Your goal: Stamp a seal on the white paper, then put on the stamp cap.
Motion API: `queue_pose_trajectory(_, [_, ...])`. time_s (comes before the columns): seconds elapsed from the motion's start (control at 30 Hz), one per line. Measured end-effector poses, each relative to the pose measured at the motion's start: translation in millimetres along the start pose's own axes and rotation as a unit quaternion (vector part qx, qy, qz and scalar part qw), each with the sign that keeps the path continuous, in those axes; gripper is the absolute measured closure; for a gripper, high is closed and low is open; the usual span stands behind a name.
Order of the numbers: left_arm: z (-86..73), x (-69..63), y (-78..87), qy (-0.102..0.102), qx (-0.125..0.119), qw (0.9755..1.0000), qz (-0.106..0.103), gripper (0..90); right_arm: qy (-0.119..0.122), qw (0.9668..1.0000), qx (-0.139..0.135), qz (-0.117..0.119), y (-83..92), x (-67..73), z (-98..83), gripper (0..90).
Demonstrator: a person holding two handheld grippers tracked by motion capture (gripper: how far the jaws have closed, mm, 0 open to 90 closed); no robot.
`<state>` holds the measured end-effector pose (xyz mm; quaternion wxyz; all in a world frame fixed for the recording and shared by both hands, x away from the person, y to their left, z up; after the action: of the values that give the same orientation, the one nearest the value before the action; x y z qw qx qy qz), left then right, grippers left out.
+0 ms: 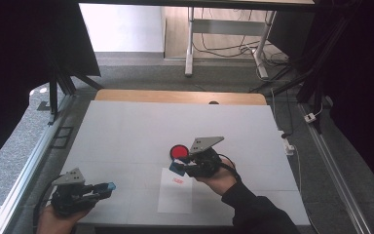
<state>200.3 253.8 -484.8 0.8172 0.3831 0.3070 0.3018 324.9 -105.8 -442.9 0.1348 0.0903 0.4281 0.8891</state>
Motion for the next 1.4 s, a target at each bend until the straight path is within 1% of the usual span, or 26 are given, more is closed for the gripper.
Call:
queue_pose_trajectory(0.17, [0.4, -0.7, -0.5, -0.004, 0.002, 1.0, 0.0, 68.1, 0.001, 0.9999, -0.017, -0.001, 9.8, 1.9, 3.7, 71.3])
queue_pose_trajectory(0.57, [0.4, -0.5, -0.6, 0.0, 0.002, 1.0, -0.003, 68.1, 0.001, 0.9988, -0.048, 0.0, 29.0, 4.4, 8.9, 71.3])
queue_pose_trajectory(0.67, [0.5, -0.7, -0.7, 0.001, 0.002, 1.0, -0.005, 68.1, 0.003, 0.9987, -0.051, 0.0, 31.4, 5.2, 9.6, 71.3])
queue_pose_trajectory(0.8, [0.9, -1.0, -0.8, -0.002, 0.004, 1.0, -0.002, 68.1, 0.004, 0.9986, -0.052, 0.002, 32.6, 5.8, 9.7, 71.3])
queue_pose_trajectory(0.93, [1.5, -0.6, -1.3, -0.004, 0.007, 1.0, -0.006, 68.1, 0.007, 0.9985, -0.054, 0.004, 33.9, 5.8, 10.0, 71.3])
queue_pose_trajectory(1.1, [4.6, -3.0, -2.6, -0.016, 0.008, 0.9998, -0.013, 68.2, 0.008, 0.9985, -0.053, 0.005, 35.0, 5.8, 10.1, 71.3])
queue_pose_trajectory(1.2, [8.8, -6.1, -2.8, -0.028, 0.006, 0.9995, -0.011, 68.1, 0.008, 0.9985, -0.054, 0.006, 35.9, 6.0, 10.7, 71.3])
queue_pose_trajectory(1.4, [20.7, -11.0, -5.0, -0.053, 0.013, 0.9982, -0.025, 68.2, 0.009, 0.9985, -0.053, 0.009, 37.4, 6.1, 10.9, 71.3])
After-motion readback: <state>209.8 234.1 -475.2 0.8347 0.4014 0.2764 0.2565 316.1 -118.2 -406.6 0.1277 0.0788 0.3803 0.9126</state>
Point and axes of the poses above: each handheld gripper's, and its own axes: y roughly backward along the jaws, z roughly out of its top, x roughly to its left, the point moved 1 cm from there along -y, roughly forward along the jaws, and after that the axes turned 15 degrees about x, right-handed, at the moved point
